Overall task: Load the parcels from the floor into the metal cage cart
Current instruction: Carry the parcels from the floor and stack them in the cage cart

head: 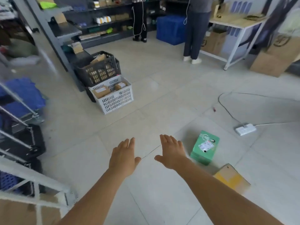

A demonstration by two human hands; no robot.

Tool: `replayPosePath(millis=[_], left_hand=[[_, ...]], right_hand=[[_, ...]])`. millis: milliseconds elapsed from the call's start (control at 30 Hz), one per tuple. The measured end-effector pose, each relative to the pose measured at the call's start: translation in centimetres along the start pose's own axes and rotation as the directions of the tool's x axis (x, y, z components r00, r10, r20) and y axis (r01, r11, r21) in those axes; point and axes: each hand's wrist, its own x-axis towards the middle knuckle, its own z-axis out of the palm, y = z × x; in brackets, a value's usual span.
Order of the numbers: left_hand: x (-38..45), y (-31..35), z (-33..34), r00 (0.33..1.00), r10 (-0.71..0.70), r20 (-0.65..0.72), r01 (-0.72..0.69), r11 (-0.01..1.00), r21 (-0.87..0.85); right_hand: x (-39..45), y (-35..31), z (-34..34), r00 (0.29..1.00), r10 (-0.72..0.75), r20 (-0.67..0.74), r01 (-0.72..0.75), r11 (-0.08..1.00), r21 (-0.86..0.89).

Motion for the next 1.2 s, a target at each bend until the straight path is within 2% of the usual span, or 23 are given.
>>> replayPosePath(millis=[300,500,633,933,1067,1200], left_hand=[[1.9,16.7,4.4,0.967,0.226,0.116,-0.228,0.974,0.007],[3.5,25.1,7.6,0.895,0.382,0.23,-0.405,0.912,0.065],[5.7,29.4,10.0,0.827,0.474,0.303,-0.513,0.856,0.062],[12.3,35.6,15.5,0.706,0.56,0.432,-0.611,0.791,-0.027],[14.8,37.0,19.4,0.665,0.555,0.5,-0.633,0.774,-0.018],[17.0,37.3,24.1,0.674,0.493,0.55,-0.595,0.804,0.009]], right_hand=[[-8.2,16.7,1.3,0.951,0.308,0.003,-0.307,0.946,0.106],[-12.9,24.6,3.3,0.852,0.522,0.042,-0.518,0.827,0.218],[-15.1,28.8,4.3,0.757,0.646,0.1,-0.646,0.715,0.268],[-14.6,35.0,6.8,0.535,0.825,0.182,-0.827,0.467,0.315],[-12.7,38.3,8.8,0.497,0.842,0.21,-0.848,0.42,0.324],[-10.5,42.0,12.3,0.478,0.84,0.255,-0.862,0.395,0.317]])
